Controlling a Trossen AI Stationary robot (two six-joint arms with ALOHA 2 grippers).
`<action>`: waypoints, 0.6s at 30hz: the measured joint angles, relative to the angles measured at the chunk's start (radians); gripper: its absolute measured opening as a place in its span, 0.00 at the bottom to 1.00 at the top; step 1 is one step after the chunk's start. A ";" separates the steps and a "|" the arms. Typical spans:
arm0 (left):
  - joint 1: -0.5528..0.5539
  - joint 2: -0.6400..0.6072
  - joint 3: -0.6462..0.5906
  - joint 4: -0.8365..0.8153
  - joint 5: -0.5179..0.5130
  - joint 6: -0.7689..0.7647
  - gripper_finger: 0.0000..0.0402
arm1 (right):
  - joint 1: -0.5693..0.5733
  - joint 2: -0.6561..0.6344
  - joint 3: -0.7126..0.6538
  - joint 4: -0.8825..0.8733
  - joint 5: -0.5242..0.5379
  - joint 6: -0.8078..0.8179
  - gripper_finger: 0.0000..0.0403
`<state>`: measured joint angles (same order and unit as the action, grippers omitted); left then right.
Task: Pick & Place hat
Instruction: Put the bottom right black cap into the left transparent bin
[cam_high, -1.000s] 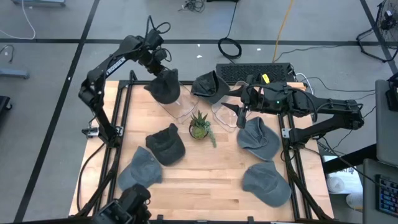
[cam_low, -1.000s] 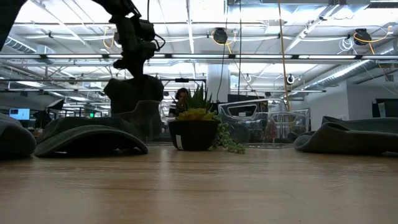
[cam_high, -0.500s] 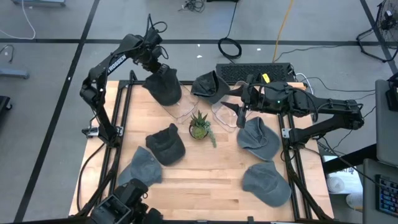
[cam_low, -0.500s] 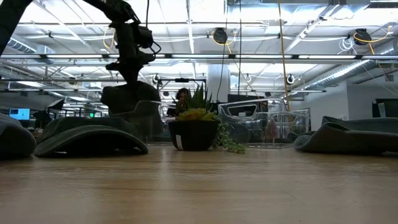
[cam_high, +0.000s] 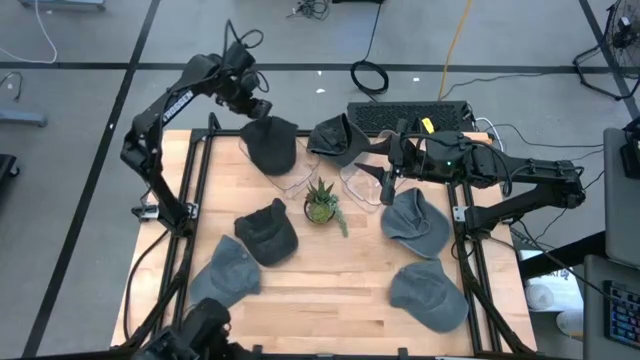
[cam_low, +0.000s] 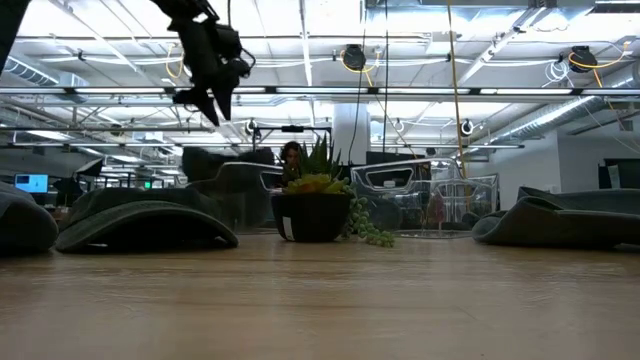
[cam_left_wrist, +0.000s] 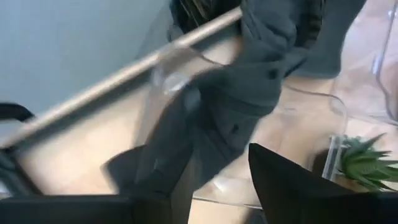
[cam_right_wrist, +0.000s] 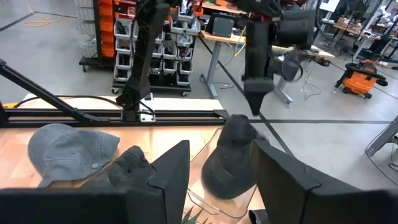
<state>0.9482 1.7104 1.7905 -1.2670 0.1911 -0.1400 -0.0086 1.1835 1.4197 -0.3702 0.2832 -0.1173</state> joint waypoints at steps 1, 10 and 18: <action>-0.008 -0.015 0.000 0.013 -0.025 0.018 0.41 | 0.000 0.000 0.000 0.000 0.000 0.000 0.40; -0.121 -0.083 0.000 0.160 0.099 0.255 0.43 | 0.000 0.000 0.000 0.000 0.000 0.000 0.40; -0.247 -0.001 0.000 0.176 0.120 0.330 0.42 | 0.000 0.001 0.000 0.000 -0.001 0.000 0.39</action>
<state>0.7014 1.7094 1.7908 -1.0910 0.3111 0.1903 -0.0086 1.1843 1.4197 -0.3702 0.2827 -0.1172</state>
